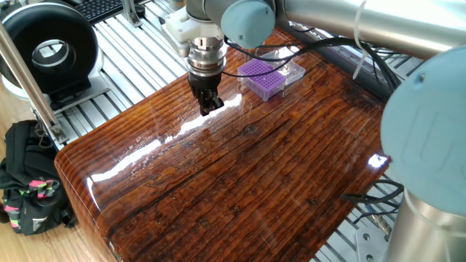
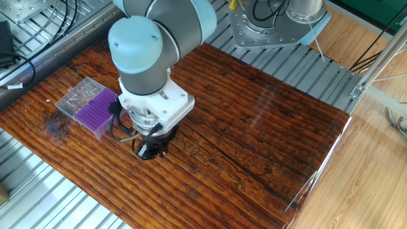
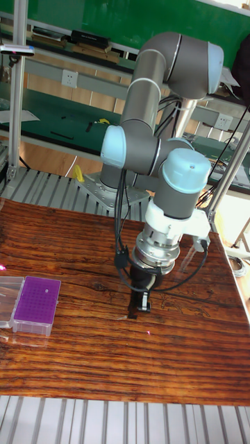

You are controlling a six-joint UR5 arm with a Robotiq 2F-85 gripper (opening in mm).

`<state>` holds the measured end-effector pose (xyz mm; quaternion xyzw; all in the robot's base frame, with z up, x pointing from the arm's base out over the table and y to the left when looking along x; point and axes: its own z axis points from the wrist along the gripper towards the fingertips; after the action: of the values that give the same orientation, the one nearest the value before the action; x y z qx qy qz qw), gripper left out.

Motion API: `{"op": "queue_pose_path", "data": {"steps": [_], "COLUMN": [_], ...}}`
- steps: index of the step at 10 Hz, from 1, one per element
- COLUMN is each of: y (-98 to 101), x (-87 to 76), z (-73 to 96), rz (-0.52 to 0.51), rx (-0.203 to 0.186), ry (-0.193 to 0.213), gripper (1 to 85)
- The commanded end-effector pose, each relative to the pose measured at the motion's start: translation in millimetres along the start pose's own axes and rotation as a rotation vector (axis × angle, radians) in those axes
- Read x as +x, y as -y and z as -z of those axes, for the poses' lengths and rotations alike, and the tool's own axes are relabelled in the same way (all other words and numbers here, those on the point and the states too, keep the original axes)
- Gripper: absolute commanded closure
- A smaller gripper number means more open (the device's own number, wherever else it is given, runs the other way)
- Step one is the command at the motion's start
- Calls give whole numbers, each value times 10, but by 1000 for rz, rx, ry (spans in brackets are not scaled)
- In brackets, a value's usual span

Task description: Insert a small pipette tip into the holder for small pipette tips

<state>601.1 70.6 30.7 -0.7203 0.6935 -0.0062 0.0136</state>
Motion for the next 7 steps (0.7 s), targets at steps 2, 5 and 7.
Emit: {"op": "queue_pose_path", "data": {"steps": [2,5,7], "y": [-148,-182,-134], "x": [-69,3,-99], "z": [-94,18,-53], "rz": [205,205,195], "rx": [-55,-47,-14], "ry": [44,-38,-25], "gripper": [583,573,613]}}
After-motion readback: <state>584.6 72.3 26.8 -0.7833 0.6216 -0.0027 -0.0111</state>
